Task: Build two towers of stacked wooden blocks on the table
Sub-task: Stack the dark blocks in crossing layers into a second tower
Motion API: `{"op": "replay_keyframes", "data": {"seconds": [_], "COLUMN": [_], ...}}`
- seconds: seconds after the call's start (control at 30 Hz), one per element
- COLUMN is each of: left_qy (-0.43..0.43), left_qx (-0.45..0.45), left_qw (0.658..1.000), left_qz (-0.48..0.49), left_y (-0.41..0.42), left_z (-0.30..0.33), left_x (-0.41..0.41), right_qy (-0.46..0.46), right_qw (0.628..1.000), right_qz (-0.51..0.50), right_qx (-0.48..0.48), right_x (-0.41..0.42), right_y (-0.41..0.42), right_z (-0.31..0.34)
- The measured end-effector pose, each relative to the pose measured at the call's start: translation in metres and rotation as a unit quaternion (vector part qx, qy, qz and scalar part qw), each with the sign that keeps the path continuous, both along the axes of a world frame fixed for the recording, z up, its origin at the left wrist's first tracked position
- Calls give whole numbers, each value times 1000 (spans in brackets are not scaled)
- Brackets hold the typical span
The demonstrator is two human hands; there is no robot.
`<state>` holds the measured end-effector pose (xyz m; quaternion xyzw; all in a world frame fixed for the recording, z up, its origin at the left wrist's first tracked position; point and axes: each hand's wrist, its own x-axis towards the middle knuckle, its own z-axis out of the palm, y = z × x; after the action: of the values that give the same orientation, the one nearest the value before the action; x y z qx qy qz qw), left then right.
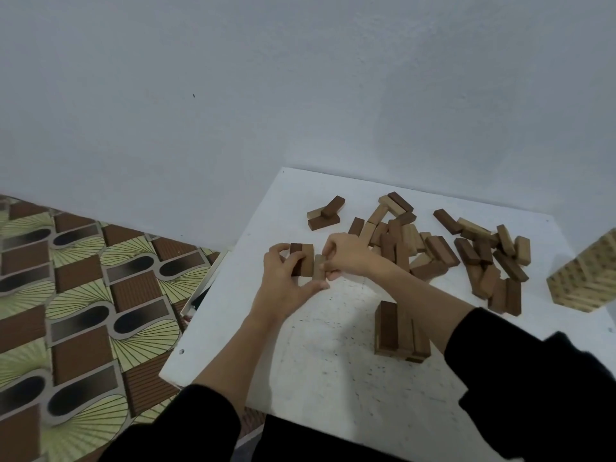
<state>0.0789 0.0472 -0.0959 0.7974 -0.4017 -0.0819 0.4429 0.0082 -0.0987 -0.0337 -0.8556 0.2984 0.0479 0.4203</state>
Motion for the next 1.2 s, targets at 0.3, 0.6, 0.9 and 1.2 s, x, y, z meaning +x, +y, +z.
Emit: {"op": "replay_keyframes", "data": {"seconds": [0.3,0.6,0.9,1.2], "left_qy": [23,55,98,96], "left_qx": [18,20,9,0], "left_qw": [999,997,990,990], "left_qz": [-40,-60,-104,-100], "left_y": [4,4,4,4], "left_z": [-3,-3,-1,0], "left_x": [3,7,10,9], "right_qy": [22,-19,-20,-21], "right_qw": [996,1000,996,995], "right_qz": [13,-23,-51,-52], "right_qx": [-83,9,77,78], "right_x": [-8,-25,-34,-34], "right_y": [6,5,0,2], "right_z": [-1,-6,-10,-12]}}
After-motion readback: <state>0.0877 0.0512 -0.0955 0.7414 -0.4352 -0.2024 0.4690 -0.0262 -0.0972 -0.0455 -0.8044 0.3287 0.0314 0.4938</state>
